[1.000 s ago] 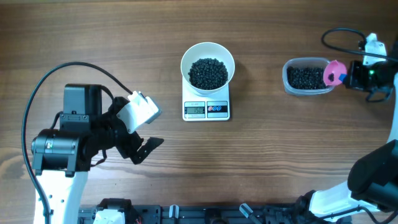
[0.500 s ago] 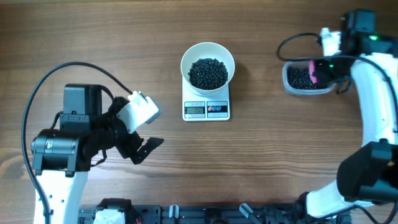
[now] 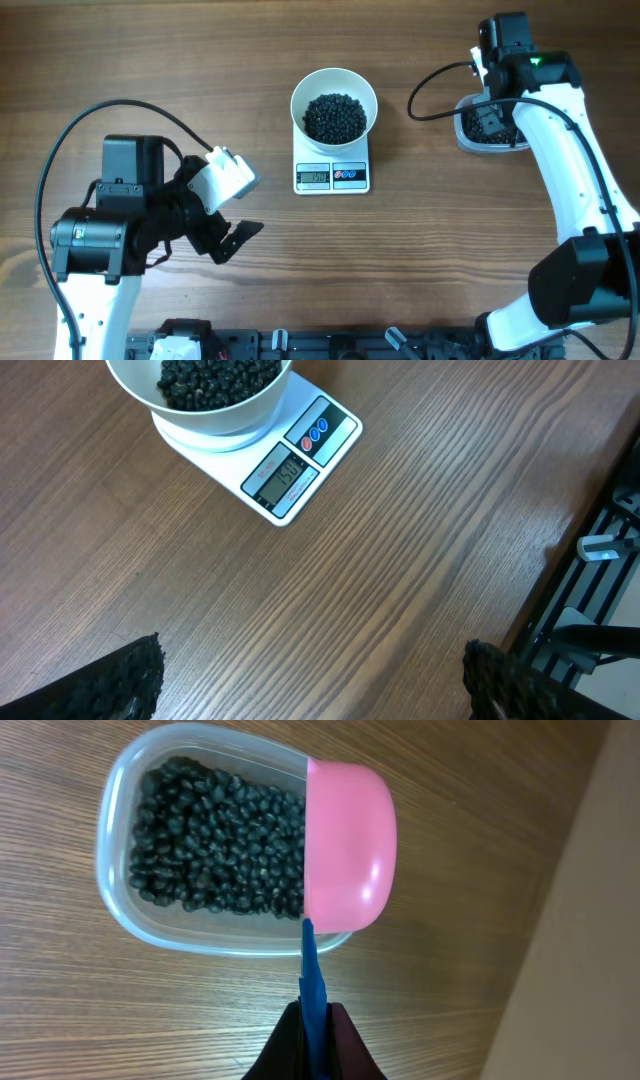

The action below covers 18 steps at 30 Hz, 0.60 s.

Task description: Scoop item into bowl and weigh 150g on scale

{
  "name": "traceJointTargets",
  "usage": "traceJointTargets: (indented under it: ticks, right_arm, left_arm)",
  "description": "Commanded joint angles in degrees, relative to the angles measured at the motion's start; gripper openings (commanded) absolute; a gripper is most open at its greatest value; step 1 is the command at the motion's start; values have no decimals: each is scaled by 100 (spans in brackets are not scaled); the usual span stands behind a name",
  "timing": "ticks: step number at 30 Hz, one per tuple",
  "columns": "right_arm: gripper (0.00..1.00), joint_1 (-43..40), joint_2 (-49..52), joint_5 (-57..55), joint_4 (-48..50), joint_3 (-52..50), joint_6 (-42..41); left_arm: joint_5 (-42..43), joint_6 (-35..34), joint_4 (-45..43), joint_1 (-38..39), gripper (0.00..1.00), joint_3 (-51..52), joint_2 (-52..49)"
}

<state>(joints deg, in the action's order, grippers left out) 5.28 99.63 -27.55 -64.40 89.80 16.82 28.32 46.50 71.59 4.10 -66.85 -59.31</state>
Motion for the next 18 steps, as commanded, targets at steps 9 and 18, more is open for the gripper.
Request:
traceJointTargets:
  ticks: [9, 18]
  right_arm:
    - [4, 0, -129, 92, 153, 190, -809]
    - [4, -4, -131, 1950, 890, 1626, -1154]
  left_arm:
    - [7, 129, -17, 24, 100, -105, 9]
    - [7, 129, -17, 24, 100, -105, 9]
